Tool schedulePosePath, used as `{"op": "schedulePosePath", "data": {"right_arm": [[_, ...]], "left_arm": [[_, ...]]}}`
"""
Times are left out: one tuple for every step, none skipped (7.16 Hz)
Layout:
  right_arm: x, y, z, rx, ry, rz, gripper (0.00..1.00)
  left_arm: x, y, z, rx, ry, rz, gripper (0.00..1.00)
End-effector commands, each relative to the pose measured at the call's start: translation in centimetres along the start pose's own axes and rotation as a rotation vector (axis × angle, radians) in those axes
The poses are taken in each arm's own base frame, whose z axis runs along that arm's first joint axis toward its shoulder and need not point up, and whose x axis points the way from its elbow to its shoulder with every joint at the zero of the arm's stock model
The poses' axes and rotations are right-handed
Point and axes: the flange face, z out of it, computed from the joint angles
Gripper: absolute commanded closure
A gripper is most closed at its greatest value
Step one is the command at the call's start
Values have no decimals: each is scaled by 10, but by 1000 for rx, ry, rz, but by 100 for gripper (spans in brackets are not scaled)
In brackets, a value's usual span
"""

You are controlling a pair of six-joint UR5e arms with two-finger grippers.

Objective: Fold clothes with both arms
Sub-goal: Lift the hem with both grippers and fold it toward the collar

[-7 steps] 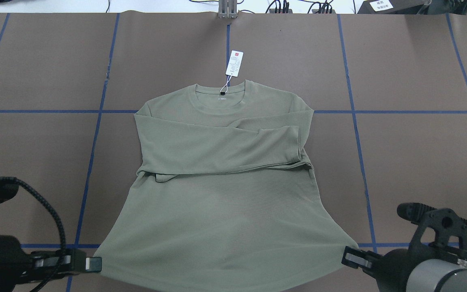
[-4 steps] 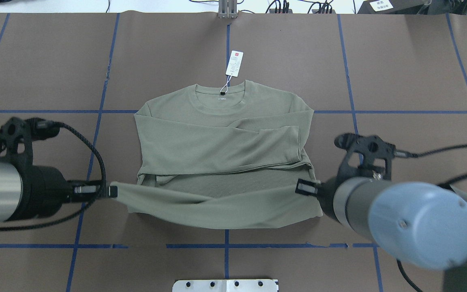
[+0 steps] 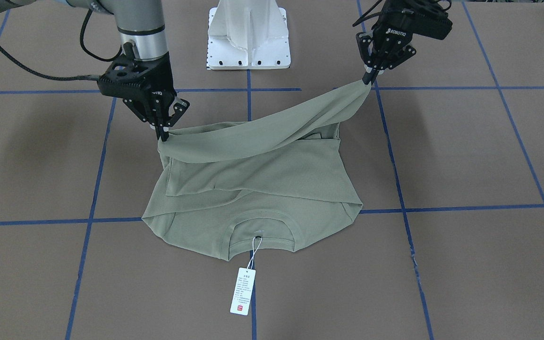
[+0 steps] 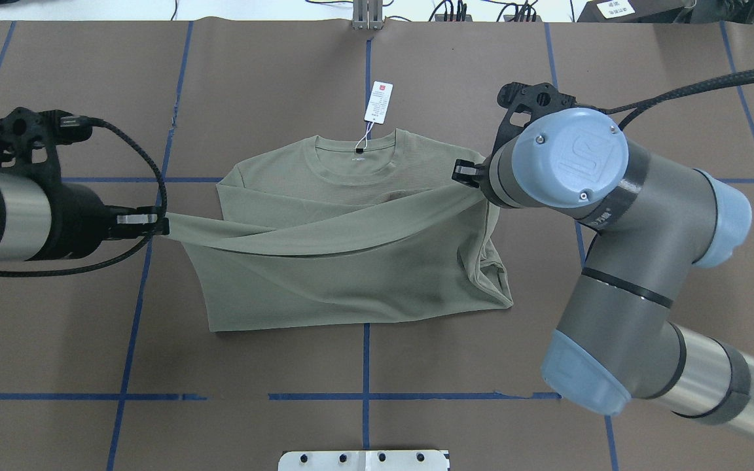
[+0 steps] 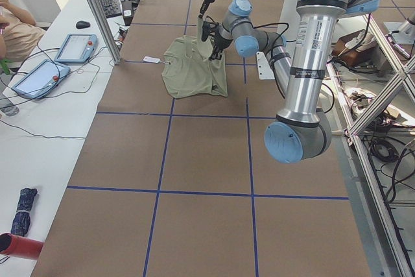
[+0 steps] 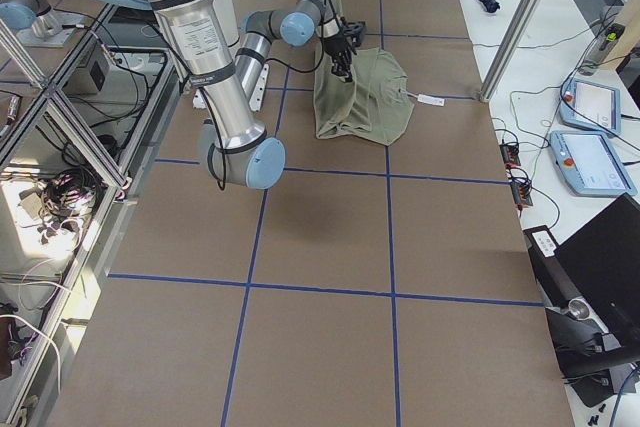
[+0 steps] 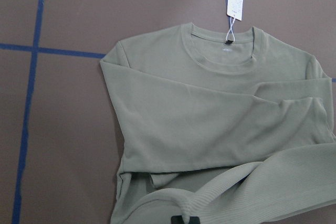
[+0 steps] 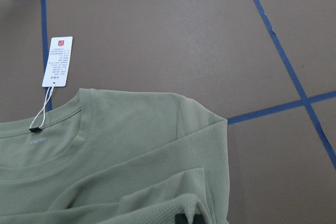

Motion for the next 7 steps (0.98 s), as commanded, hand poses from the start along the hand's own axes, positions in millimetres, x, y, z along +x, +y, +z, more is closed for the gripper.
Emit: {"op": "schedulePosePath", "data": {"right_arm": [[-1,-12,16,-3,-12,0,100],[-1,-12,19,-4,-8,-1,100],[-15,-15,34,-6,13,-1,100],[-30,-22,62,-10,62,0,100],[-36,-38,85,-7,106,-38,100],[-33,-56,115,11,87,-40,100],[-30,-79,133,17,73,-53,100]], "left_arm": [[29,-52,43,38,-25,45,100],[16,-71,44,62,-53,61,100],[8,-81,73,53,-94,58,100],[-1,-88,106,57,-88,60,100],[-22,-94,152,56,-92,58,100],[-29,-104,184,68,-105,57,100],[-31,-116,189,92,-122,57,100]]}}
